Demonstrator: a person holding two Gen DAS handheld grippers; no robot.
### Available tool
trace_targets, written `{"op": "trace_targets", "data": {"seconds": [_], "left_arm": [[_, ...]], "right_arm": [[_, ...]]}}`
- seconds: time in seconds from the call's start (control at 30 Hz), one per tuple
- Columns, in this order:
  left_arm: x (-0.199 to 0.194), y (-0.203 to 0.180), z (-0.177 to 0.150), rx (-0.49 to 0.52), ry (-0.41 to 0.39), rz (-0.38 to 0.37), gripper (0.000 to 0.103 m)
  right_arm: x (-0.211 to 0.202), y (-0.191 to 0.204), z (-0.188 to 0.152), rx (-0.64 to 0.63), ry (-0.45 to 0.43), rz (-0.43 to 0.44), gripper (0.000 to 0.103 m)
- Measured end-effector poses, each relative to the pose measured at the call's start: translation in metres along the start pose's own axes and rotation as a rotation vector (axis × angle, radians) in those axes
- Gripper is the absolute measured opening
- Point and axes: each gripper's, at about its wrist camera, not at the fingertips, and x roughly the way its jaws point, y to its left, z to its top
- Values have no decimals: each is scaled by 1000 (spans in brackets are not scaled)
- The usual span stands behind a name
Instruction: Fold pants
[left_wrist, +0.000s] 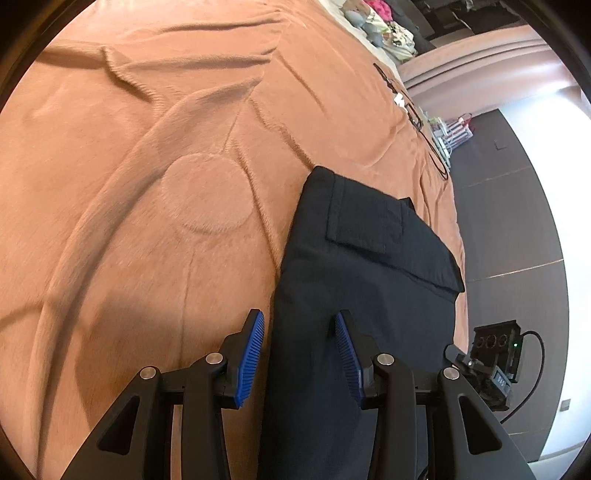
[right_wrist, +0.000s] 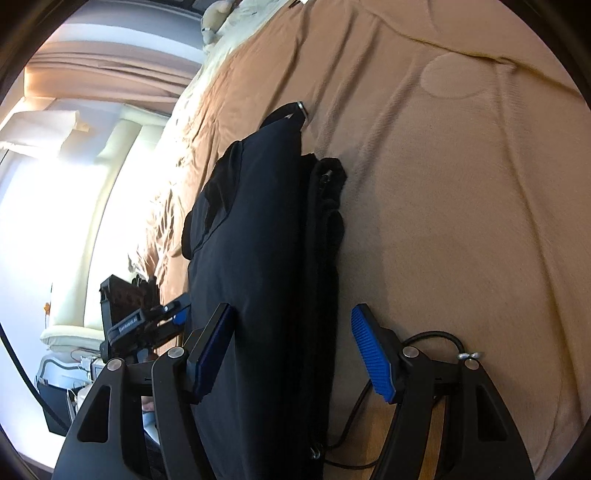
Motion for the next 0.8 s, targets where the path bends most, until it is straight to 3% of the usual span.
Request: {"op": "trace_targets", "data": {"seconds": [0.3, 0.57, 0.7, 0.8], "left_arm": [[13, 5, 22, -13, 28, -57, 43], [14, 2, 15, 3, 49, -78, 42], [16, -1, 16, 0, 44, -71, 40], [14, -6, 16, 3, 2, -55, 29]], "right_arm": [[19, 1, 17, -1, 37, 34, 65], [20, 3, 14, -71, 121, 49, 65], [23, 3, 19, -64, 92, 49, 64], [25, 2, 22, -64, 71, 23, 50]]}}
